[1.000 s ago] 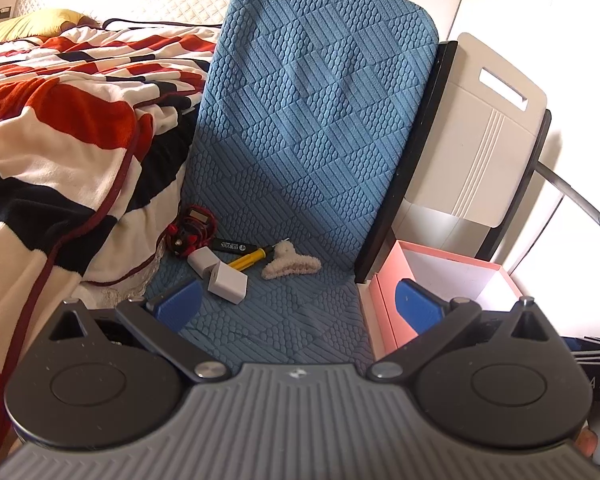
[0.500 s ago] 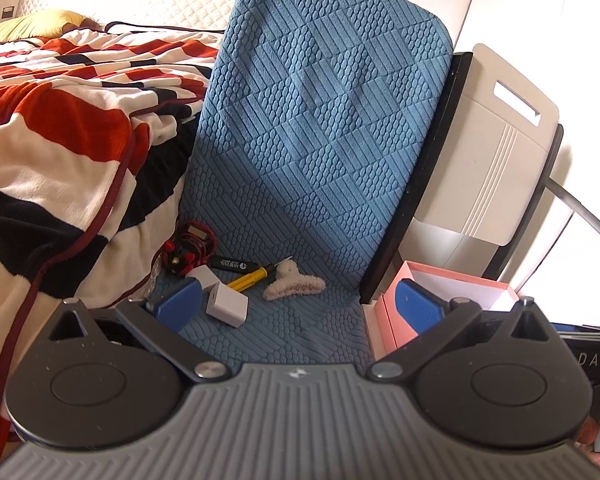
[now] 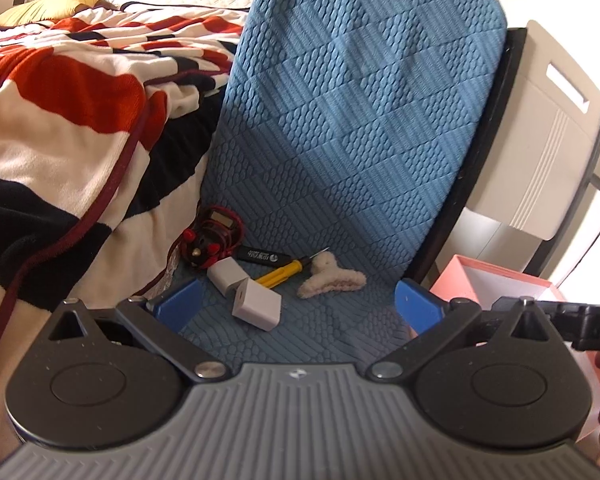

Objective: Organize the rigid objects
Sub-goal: 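Grasp the white charger cube with the left gripper while the right grasps the fluffy hair clip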

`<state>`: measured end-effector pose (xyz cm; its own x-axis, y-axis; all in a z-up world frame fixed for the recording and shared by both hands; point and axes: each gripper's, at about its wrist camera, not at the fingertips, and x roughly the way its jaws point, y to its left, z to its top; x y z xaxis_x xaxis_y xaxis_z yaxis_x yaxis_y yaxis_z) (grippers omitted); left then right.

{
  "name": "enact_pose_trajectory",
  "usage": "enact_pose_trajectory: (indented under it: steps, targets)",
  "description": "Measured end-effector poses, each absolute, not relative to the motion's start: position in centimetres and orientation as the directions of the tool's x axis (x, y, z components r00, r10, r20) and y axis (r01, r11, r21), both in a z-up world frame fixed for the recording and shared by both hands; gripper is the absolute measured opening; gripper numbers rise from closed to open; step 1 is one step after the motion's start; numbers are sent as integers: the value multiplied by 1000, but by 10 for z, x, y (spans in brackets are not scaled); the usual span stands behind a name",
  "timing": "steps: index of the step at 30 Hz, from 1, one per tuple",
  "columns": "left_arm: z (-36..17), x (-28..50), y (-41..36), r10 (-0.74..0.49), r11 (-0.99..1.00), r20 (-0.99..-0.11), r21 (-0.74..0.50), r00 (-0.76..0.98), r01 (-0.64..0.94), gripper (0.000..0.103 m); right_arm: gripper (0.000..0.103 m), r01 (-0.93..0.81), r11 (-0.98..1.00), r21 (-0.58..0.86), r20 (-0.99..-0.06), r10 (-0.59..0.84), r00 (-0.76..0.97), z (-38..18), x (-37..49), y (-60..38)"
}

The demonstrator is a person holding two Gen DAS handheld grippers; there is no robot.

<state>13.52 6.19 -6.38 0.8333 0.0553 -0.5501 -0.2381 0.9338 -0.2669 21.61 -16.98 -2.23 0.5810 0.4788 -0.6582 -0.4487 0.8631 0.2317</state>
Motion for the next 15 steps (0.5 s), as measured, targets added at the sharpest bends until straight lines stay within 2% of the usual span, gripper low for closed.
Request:
enact_pose_trajectory:
  steps: [5,15]
  targets:
    - [-79,152,70,66,939,-563,-244,824,-242,103,99,-467,849,249,-660,501,560,-31,237,-159]
    - [-102,181,85,68,947,-577,-221,814,-235,103,99,-481,846,231,-688,491,534,-57,279,-136]
